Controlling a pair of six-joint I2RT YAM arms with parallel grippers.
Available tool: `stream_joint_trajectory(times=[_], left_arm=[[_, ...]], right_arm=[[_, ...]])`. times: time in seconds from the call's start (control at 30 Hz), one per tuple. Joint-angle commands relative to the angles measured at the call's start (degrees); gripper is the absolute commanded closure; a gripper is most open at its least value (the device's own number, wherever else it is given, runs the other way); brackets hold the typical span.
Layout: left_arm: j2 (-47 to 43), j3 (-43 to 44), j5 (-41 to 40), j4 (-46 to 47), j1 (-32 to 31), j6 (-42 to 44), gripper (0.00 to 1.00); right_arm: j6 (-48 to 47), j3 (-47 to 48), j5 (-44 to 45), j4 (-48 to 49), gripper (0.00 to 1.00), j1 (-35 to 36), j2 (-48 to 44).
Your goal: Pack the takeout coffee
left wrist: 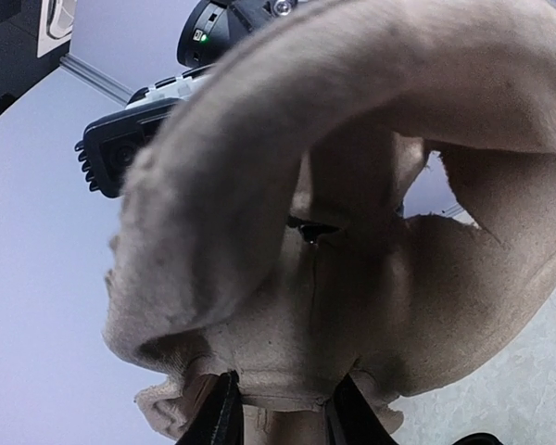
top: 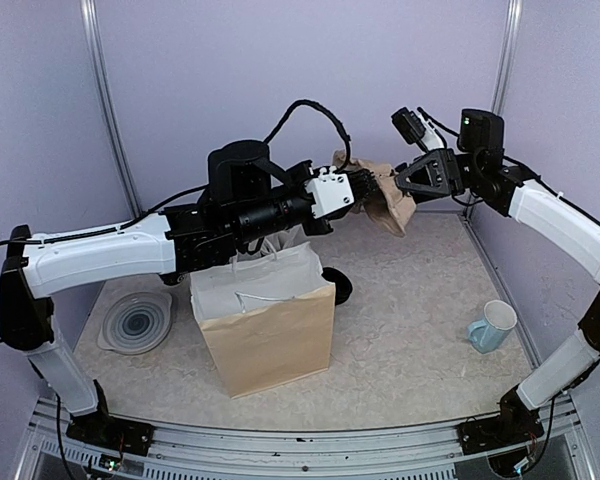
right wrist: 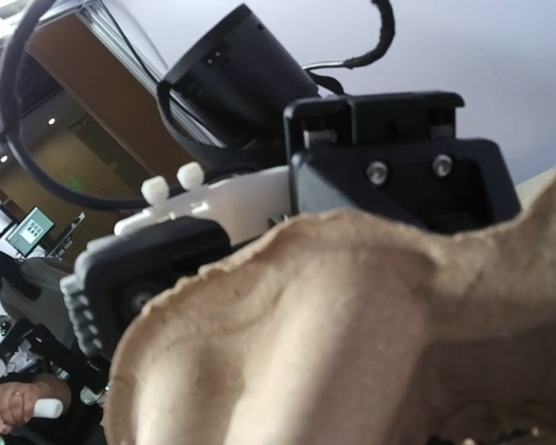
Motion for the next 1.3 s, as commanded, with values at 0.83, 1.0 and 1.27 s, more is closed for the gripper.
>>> stream_joint_trajectory(times=[0.83, 1.0, 1.27], left_arm=[[-15.1, 14.6, 7.3, -16.9, 11.0, -34.3, 0.83], [-23.0, 12.2, 8.0, -28.1, 11.1, -42.7, 0.83], [-34.5, 7.6, 13.9, -45.2, 10.8, -53.0, 0.85]], right_arm=[[42.1, -4.3, -8.6, 63.4, 0.01, -9.2, 8.5], [37.8, -4.9, -5.2, 58.8, 0.01, -9.0, 10.4], [-12.6, 11.3, 5.6, -6.9, 0.00, -7.9, 13.4]])
